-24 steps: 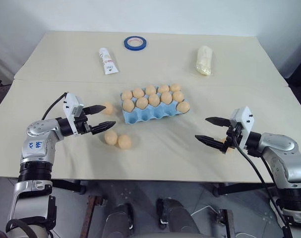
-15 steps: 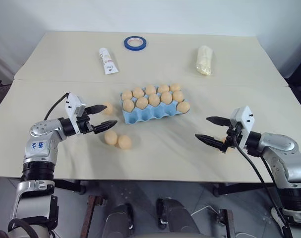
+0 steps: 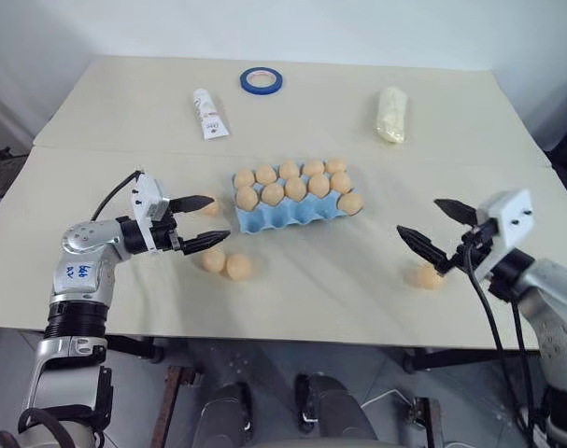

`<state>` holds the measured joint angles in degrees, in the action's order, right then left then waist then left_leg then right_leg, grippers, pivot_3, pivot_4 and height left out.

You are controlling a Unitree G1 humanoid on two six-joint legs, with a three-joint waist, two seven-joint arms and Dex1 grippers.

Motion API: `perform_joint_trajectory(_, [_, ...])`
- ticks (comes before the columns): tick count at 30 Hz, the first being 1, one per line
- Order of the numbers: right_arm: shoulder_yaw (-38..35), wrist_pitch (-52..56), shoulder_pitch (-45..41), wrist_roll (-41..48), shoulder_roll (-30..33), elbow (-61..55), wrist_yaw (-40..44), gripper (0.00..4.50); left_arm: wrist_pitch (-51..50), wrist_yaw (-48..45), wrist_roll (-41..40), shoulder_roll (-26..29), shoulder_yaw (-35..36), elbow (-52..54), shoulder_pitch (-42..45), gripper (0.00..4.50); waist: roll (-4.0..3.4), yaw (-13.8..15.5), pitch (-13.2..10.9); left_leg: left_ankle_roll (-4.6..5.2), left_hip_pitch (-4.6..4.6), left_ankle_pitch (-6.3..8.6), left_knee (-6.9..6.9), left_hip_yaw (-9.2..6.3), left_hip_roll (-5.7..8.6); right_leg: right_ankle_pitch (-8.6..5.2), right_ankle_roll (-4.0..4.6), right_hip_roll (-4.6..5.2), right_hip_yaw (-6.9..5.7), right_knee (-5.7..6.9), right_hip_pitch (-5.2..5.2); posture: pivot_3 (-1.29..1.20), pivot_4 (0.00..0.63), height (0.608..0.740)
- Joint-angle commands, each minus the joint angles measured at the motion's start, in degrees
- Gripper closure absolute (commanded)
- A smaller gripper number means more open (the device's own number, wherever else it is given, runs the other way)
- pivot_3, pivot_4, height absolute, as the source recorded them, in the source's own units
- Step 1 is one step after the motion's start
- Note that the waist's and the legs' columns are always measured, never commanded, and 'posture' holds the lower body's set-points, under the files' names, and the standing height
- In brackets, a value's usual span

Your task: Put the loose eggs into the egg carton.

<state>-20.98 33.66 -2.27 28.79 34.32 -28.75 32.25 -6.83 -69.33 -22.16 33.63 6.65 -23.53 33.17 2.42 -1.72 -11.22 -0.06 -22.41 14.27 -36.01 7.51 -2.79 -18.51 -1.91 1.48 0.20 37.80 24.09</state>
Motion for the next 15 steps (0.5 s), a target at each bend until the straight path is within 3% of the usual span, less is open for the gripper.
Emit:
perform_joint_trajectory(1, [-3.05,3.48,4.59,0.36,-3.99,-8.48,-8.66,0.00,2.60,-7.10,-2.89,-0.56,-0.43,0.89,-0.02,0.06,0.00,-0.09,0.00,0.02,0.00,0.00,-0.02,0.02,0.01,0.00,0.00,0.00,0.01,0.01,0.00,0.00,0.150,0.740])
perform_joint_trajectory(8, [0.78,1.02,12.11,-5.52,-12.55,-9.61,-17.91,0.00,5.96,-16.11,-3.87,-1.87,-1.17,-2.62,0.77,0.06,-0.01,-0.32,0.00,0.15,0.22,-0.01,-0.03,0.02,0.03,0.04,0.05,0.01,0.01,0.03,-0.19,0.00,0.150,0.740])
perform_joint_trajectory(15, [3.16,-2.92,10.83,-9.84,-15.19,-0.52,-19.64,0.00,7.43,-18.63,-4.75,-2.23,0.05,-4.00,0.76,0.06,0.00,-0.27,0.00,0.23,0.20,-0.04,-0.02,-0.02,0.04,0.06,0.05,0.02,-0.01,0.00,-0.20,0.00,0.150,0.740])
